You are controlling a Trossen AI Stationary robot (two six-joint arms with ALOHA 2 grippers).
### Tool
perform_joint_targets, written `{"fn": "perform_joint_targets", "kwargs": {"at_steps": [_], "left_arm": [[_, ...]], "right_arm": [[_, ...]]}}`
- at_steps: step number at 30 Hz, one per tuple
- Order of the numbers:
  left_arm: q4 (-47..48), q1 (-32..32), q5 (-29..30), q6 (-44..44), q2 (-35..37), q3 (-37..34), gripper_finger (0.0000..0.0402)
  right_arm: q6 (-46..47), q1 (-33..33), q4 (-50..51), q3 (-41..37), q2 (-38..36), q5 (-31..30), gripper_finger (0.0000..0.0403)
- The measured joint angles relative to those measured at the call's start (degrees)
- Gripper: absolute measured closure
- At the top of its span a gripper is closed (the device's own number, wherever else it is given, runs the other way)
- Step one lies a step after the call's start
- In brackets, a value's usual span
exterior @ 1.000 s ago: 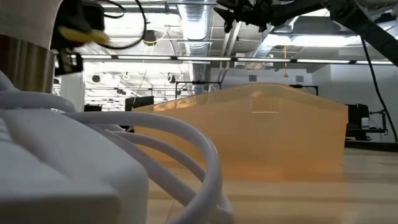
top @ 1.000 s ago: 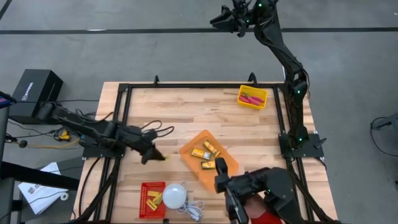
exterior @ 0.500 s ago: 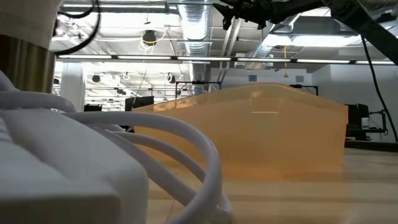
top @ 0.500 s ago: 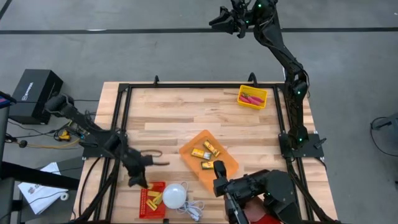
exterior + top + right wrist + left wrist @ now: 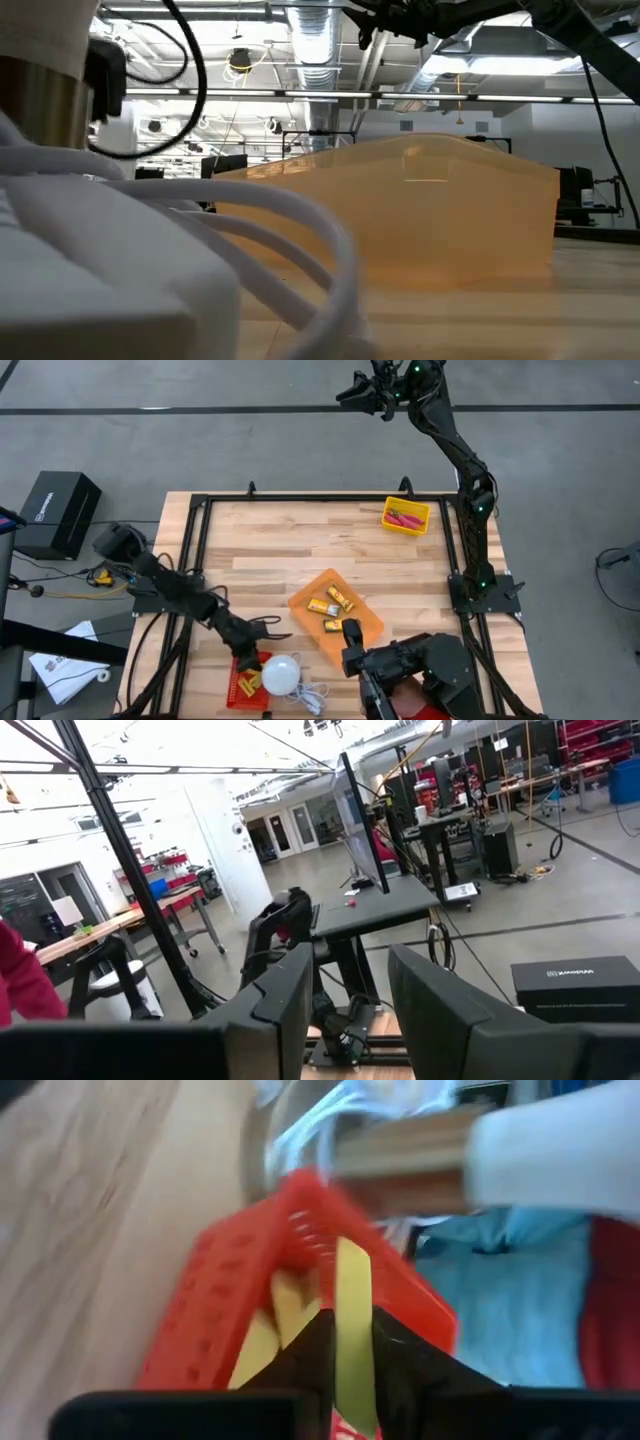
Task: Pick & Place School Supplies
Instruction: Put the yellow eraser into the red bin, then return to Home Position
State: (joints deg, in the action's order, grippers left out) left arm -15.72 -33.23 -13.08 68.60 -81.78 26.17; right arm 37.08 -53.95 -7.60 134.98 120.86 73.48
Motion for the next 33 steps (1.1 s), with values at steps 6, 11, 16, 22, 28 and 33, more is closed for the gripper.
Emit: {"fn": "perform_joint_targets", "kwargs": {"at_steps": [6,11,16,22,28,33], "left_arm": [[-1.92,-0.22,-0.23,6.68,-5.66,0.35,0.0282],[-1.17,-0.11,0.51,7.23,-4.23,0.21,0.0242],[1.87,-0.11,1.13,8.76,0.32,-0.15,0.0233],[7.31,-0.11,1.26,8.88,6.97,-0.07,0.0231],[14.99,-0.11,1.19,8.2,14.61,-0.07,0.0231],[21.08,0.79,3.7,6.68,22.31,-0.07,0.0232]], "right_arm": [[-0.02,0.3,-0.08,0.0,0.0,-0.15,0.0277],[-0.04,0.26,-0.15,0.0,0.0,-0.82,0.0277],[-0.03,0.26,-2.1,0.0,0.0,-1.52,0.0277],[0.02,0.26,-4.71,0.0,0.0,-1.54,0.0277],[0.44,0.26,-9.83,0.0,0.0,-2.64,0.0277],[0.19,-0.05,-14.13,0.0,0.0,-6.88,0.0277]]}}
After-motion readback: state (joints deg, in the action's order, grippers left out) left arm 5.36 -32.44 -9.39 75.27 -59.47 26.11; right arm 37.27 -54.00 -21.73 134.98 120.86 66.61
